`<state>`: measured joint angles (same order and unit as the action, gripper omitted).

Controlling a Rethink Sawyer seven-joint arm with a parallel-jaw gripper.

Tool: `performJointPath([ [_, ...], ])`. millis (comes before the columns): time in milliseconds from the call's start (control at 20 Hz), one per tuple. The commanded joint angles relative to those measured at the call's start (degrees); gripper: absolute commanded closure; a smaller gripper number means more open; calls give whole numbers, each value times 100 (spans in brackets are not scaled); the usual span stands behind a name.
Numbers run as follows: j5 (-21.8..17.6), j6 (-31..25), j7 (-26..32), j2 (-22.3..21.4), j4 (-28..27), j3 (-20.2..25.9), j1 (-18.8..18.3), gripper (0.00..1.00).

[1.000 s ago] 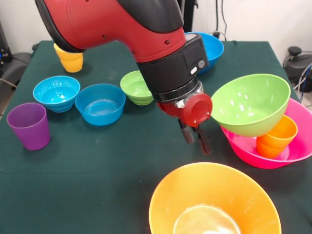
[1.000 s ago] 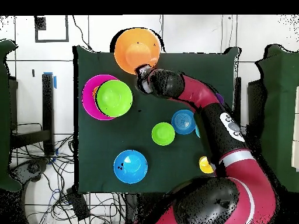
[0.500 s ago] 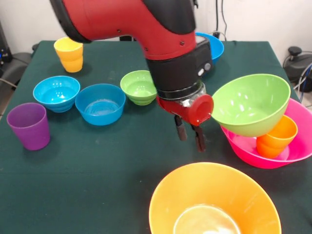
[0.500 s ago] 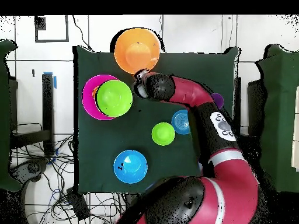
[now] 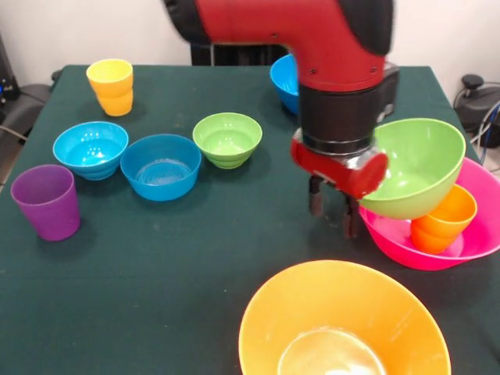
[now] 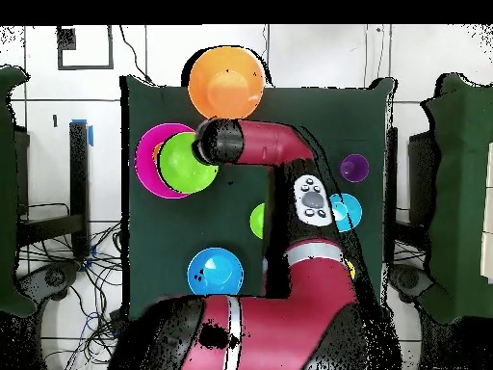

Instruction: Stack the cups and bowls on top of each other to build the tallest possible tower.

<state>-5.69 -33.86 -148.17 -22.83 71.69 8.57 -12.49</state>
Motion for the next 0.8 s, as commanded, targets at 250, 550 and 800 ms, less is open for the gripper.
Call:
performJointPath([
  [250,998,-1046,-1975,255,-854,-797,336,0],
  [550,1154,-884,-1645,224,-745,-745,182,0],
  [800,1252,-787,-1501,280,-772,-768,171,0],
])
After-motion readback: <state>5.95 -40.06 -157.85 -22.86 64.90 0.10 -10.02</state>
